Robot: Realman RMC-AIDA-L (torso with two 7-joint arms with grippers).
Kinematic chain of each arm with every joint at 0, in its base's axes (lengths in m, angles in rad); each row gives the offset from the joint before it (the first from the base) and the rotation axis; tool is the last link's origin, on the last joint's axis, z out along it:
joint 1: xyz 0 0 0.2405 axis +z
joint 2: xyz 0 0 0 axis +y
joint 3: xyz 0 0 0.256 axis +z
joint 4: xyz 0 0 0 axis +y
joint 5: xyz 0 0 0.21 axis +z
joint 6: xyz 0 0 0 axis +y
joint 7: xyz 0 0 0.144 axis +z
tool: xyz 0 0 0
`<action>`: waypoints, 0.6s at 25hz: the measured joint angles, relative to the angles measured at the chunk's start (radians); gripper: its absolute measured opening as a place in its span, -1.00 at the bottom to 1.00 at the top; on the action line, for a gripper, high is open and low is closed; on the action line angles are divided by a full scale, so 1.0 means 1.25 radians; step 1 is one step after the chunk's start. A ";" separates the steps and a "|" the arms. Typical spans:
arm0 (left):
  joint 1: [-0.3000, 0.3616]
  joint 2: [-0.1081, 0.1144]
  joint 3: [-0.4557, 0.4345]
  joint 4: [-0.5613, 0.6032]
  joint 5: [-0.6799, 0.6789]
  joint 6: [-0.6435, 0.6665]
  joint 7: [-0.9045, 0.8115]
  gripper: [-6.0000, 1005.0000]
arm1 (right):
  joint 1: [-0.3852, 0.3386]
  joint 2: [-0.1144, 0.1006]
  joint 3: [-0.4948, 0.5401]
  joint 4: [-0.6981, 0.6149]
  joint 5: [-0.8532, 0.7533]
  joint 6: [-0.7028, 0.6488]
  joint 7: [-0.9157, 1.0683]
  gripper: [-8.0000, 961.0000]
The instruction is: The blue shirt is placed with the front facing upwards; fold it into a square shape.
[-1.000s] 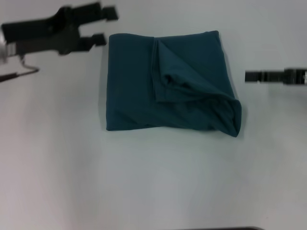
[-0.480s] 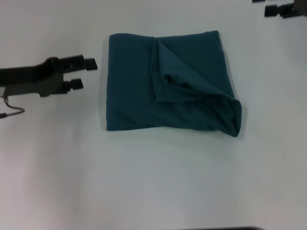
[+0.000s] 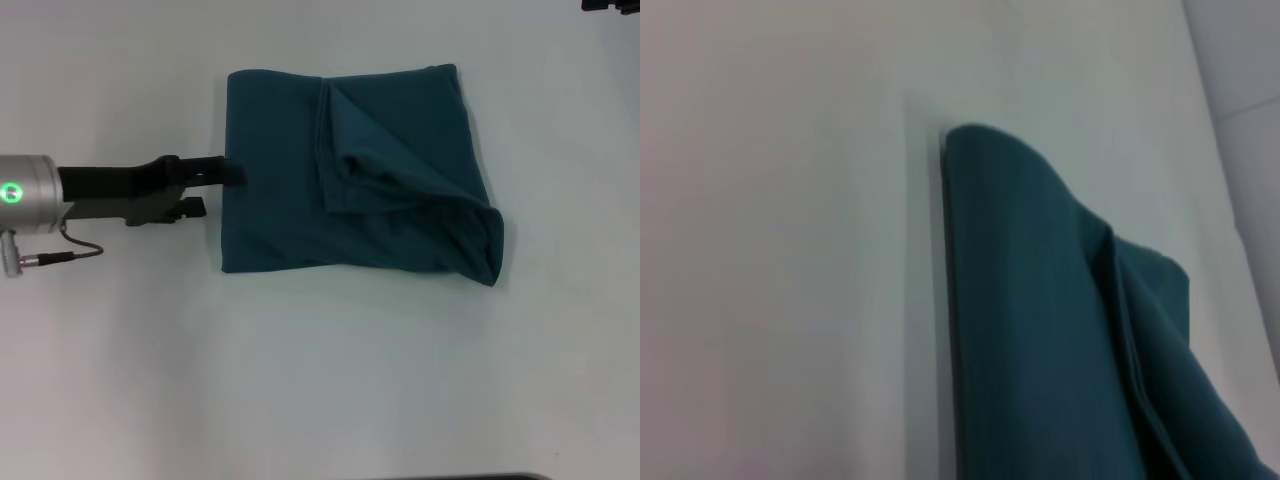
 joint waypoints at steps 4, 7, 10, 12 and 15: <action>-0.020 -0.004 0.012 0.026 0.013 -0.012 -0.005 0.80 | 0.000 0.000 0.002 0.000 -0.003 0.000 -0.001 0.91; -0.032 -0.009 0.031 0.035 0.016 -0.025 -0.011 0.78 | 0.000 -0.001 0.004 0.000 -0.004 0.000 -0.003 0.91; -0.042 -0.011 0.077 0.038 0.016 -0.044 -0.035 0.73 | 0.000 -0.001 0.008 0.000 -0.004 0.000 -0.005 0.91; -0.055 -0.014 0.104 0.039 0.016 -0.050 -0.050 0.69 | 0.000 -0.001 0.010 0.000 -0.004 -0.001 -0.005 0.91; -0.068 -0.020 0.114 0.031 0.017 -0.048 -0.056 0.64 | 0.000 -0.001 0.012 0.000 -0.002 -0.002 -0.006 0.91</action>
